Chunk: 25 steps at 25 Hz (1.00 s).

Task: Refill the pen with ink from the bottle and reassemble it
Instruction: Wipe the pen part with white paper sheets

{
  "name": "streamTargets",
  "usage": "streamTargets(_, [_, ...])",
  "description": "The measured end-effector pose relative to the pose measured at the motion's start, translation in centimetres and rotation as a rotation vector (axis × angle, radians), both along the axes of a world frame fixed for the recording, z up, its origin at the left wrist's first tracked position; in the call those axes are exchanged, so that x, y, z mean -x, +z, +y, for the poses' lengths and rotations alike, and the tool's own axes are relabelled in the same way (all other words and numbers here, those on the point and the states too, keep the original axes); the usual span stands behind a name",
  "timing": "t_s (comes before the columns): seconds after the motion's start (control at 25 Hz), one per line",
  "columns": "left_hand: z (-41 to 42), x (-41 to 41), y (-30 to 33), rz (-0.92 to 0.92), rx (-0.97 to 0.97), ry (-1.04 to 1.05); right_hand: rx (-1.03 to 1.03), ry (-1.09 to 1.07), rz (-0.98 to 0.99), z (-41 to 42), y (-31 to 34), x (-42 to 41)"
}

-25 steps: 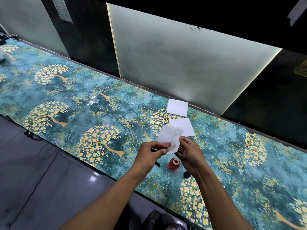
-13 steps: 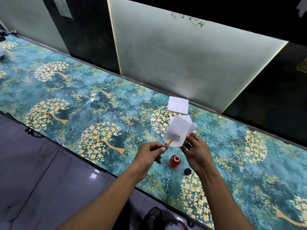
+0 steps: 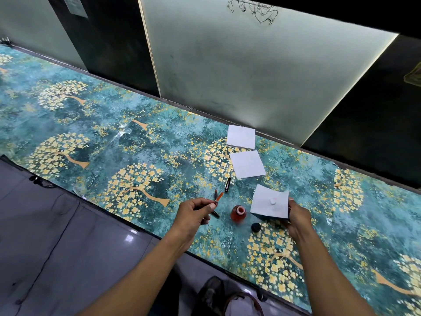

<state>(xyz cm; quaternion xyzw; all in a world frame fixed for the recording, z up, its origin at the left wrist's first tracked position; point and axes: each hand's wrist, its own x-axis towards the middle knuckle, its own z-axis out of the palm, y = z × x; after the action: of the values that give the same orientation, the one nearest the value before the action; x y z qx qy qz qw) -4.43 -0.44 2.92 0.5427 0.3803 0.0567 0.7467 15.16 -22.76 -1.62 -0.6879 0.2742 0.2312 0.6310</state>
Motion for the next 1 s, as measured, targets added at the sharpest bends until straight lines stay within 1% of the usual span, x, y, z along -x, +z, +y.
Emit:
streamTargets(0.08, [-0.2, 0.0, -0.2, 0.004, 0.003, -0.005, 0.027, -0.060, 0.008, -0.4, 0.1, -0.2])
streamTargets(0.16, [-0.4, 0.1, -0.4, 0.009, 0.010, -0.009, 0.082, -0.033, -0.020, -0.7, -0.5, -0.4])
streamTargets(0.28, [-0.5, 0.4, -0.7, 0.026, 0.023, -0.006, 0.287, 0.014, -0.062, -1.6, -1.8, -0.3])
streamTargets(0.4, [-0.3, 0.7, -1.1, 0.041, 0.020, 0.006, 0.457, 0.040, -0.121, -1.7, -1.5, 0.4])
streamTargets(0.52, [-0.2, 0.9, -1.2, 0.052, 0.010, 0.019, 0.546, 0.123, -0.240, -0.7, -0.7, 0.9])
streamTargets(0.64, [-0.1, 1.1, -1.3, 0.068, -0.007, 0.035, 0.552, 0.206, -0.356, 1.8, 0.5, 1.2])
streamTargets(0.76, [0.3, 1.4, -1.3, 0.083, -0.021, 0.063, 0.502, 0.322, -0.476, 5.1, 2.1, 1.8])
streamTargets(0.92, [1.0, 1.8, -1.4, 0.111, -0.038, 0.100, 0.429, 0.564, -0.644, 9.8, 3.7, 3.8])
streamTargets(1.0, [1.5, 2.2, -1.5, 0.131, -0.047, 0.125, 0.454, 0.703, -0.721, 11.9, 3.9, 5.3])
